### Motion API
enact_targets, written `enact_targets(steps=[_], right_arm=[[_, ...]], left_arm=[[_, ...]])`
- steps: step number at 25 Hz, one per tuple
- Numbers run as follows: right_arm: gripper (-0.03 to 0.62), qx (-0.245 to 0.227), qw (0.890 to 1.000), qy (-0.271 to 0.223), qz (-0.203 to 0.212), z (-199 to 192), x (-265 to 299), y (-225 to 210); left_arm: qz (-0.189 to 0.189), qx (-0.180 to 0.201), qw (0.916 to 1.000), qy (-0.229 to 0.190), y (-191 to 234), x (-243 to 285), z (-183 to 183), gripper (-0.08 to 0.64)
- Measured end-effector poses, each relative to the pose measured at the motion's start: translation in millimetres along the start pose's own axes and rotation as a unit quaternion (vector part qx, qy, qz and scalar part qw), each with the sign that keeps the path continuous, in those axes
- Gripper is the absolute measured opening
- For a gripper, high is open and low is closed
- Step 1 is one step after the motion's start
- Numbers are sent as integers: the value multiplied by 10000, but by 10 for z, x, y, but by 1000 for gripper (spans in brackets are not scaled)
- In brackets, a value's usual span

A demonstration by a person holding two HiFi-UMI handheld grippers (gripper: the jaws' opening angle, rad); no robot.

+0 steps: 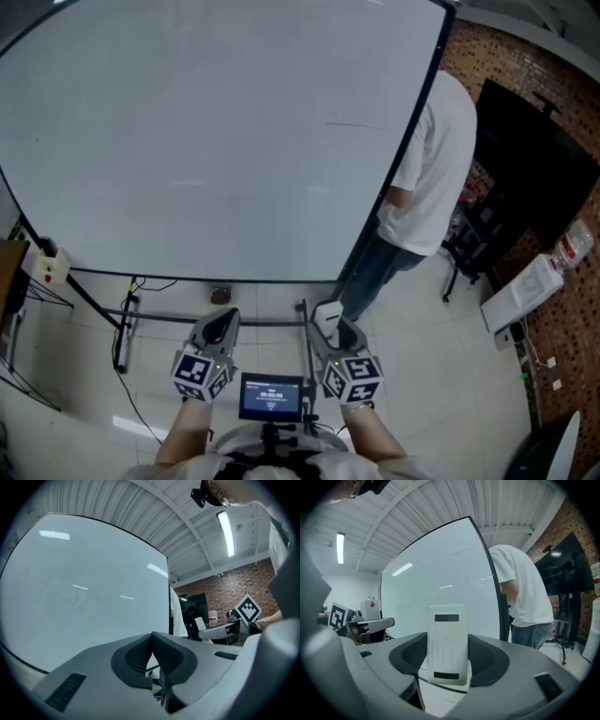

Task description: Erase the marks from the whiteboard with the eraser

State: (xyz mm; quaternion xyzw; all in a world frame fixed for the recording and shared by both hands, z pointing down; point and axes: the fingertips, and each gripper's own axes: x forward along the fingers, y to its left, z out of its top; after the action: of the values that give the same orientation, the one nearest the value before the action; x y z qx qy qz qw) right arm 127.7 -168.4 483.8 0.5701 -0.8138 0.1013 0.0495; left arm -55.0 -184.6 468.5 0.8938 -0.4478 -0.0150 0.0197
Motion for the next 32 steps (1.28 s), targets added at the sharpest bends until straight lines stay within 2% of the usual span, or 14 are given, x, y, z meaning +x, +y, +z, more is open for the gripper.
enact_targets(steps=[5,10,18,27,32], right_arm=[[262,-53,9998,-153,68,209,283,-267],[262,-325,9987,-362,179,490,555,-549],[262,-398,9979,-463,233,657,778,-906],[262,-194,9981,-484,328,726,905,-907],[262,-358,9968,-674,222,911,980,-787]], left_arm=[[130,125,9998,-97,142,354,133,6],[268,240,9991,-204,227,764,261,6],[293,309,9987,-288,187,1160,320,6],[253,340,9988,-241,286,1279,354,6],[82,366,9990,-247,415,1292,425,6]])
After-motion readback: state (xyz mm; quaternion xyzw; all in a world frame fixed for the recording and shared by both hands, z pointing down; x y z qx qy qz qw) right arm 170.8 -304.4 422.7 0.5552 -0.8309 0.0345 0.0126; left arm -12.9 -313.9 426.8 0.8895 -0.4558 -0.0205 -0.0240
